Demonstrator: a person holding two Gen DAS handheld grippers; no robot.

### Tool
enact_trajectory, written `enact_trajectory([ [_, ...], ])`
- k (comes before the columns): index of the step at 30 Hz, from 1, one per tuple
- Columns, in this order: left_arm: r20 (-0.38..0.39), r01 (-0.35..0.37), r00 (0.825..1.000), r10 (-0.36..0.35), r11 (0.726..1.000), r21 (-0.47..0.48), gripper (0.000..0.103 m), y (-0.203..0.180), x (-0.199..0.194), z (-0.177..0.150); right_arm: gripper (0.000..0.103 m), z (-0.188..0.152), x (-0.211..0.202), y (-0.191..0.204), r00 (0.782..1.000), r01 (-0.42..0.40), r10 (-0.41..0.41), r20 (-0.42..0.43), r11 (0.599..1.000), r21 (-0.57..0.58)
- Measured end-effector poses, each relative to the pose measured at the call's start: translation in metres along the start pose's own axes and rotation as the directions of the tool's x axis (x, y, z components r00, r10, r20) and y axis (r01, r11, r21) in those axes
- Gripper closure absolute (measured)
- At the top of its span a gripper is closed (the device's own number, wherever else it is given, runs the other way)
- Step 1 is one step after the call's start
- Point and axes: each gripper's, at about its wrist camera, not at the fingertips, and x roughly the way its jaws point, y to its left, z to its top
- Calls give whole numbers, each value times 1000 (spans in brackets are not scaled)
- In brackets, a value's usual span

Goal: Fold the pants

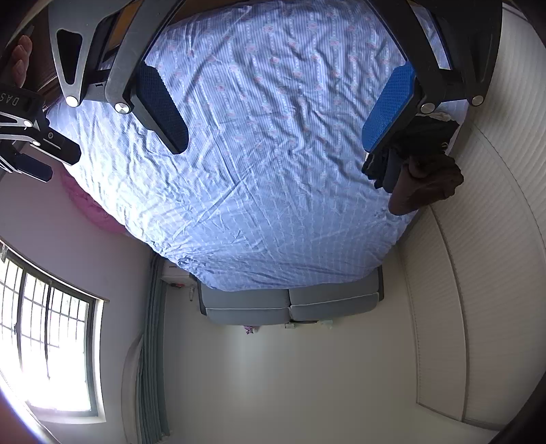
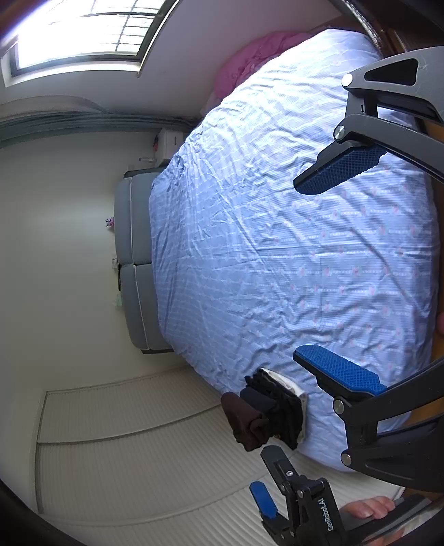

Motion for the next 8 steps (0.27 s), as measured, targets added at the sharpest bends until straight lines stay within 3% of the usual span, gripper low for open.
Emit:
enact_trajectory([
  [8,-4,-3,1000,3,1000,-8,0,-1,0,-1,13,-1,-2,-11,1000,-2,2,-1,1000,-3],
])
